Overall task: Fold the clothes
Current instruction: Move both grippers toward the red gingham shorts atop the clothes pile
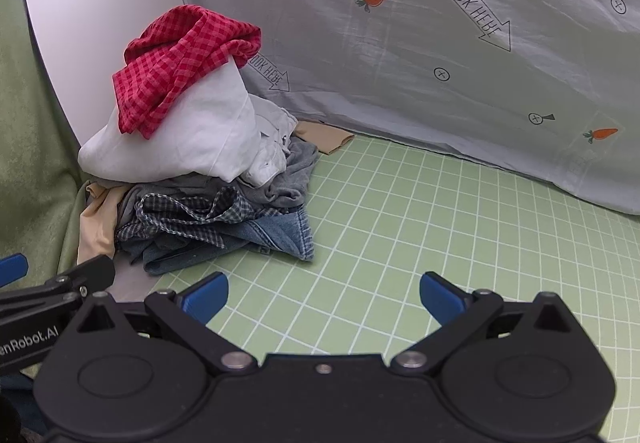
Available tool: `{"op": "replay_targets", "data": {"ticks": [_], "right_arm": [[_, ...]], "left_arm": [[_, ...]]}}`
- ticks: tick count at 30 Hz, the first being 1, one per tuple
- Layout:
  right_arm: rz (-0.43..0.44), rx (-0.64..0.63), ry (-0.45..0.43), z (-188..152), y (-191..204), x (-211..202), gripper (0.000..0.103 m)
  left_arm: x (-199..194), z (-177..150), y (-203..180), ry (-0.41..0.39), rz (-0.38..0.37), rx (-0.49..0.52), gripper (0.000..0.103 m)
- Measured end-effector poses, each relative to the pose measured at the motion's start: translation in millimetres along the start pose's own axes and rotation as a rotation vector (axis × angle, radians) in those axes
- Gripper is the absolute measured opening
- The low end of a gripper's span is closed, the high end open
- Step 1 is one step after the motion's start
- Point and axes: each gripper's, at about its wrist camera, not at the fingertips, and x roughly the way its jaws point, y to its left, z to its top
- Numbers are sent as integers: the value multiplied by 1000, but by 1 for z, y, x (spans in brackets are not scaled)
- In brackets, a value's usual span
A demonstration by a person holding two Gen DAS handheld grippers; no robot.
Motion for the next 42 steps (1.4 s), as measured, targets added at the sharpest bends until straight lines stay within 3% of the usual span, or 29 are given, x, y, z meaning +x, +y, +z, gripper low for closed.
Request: {"op": "replay_targets", "data": {"ticks": [42], "right_arm": [[-22, -8, 14, -15, 0, 6, 103]], "left_arm": [[9, 3, -2, 28, -12, -1, 103]]}}
